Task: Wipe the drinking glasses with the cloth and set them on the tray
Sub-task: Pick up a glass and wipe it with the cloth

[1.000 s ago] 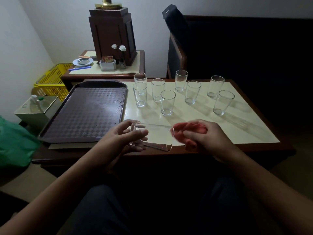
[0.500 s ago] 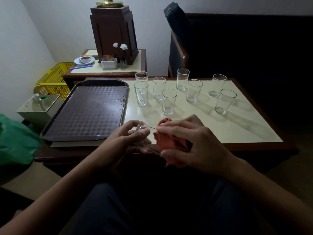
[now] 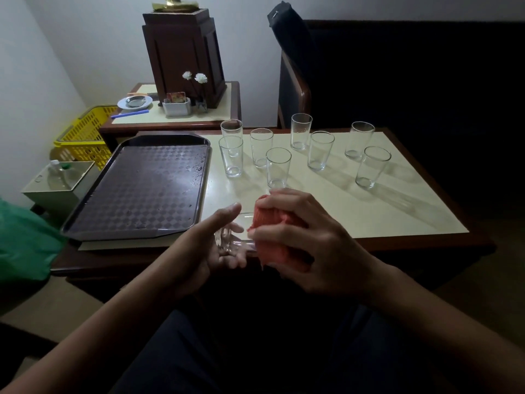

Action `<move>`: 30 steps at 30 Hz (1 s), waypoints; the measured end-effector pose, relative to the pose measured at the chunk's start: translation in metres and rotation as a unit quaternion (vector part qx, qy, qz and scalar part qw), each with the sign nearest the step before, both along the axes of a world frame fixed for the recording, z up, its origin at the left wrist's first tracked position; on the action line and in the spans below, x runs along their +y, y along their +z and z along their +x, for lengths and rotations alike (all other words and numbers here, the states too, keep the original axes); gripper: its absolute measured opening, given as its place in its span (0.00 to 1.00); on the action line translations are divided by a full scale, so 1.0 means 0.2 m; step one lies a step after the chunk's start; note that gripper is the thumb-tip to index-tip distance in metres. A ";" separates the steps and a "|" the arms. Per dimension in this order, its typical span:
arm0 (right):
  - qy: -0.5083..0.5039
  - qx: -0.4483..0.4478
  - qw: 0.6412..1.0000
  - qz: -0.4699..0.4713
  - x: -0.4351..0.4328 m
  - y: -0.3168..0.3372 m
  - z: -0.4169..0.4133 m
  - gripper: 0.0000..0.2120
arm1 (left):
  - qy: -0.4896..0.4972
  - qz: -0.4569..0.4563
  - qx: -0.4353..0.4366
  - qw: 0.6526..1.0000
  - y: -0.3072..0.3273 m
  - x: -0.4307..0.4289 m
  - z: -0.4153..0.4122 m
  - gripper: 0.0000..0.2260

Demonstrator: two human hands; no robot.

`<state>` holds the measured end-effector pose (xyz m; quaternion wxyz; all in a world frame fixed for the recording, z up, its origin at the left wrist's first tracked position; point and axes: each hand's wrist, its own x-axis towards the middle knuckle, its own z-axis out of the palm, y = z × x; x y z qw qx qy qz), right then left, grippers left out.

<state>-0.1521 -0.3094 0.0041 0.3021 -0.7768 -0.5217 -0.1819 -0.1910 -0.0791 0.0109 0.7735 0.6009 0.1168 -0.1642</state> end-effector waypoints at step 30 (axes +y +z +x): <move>-0.036 0.186 0.981 0.038 0.00 -0.01 -0.02 0.25 | -0.022 0.002 0.022 1.000 -0.01 0.03 0.02 0.23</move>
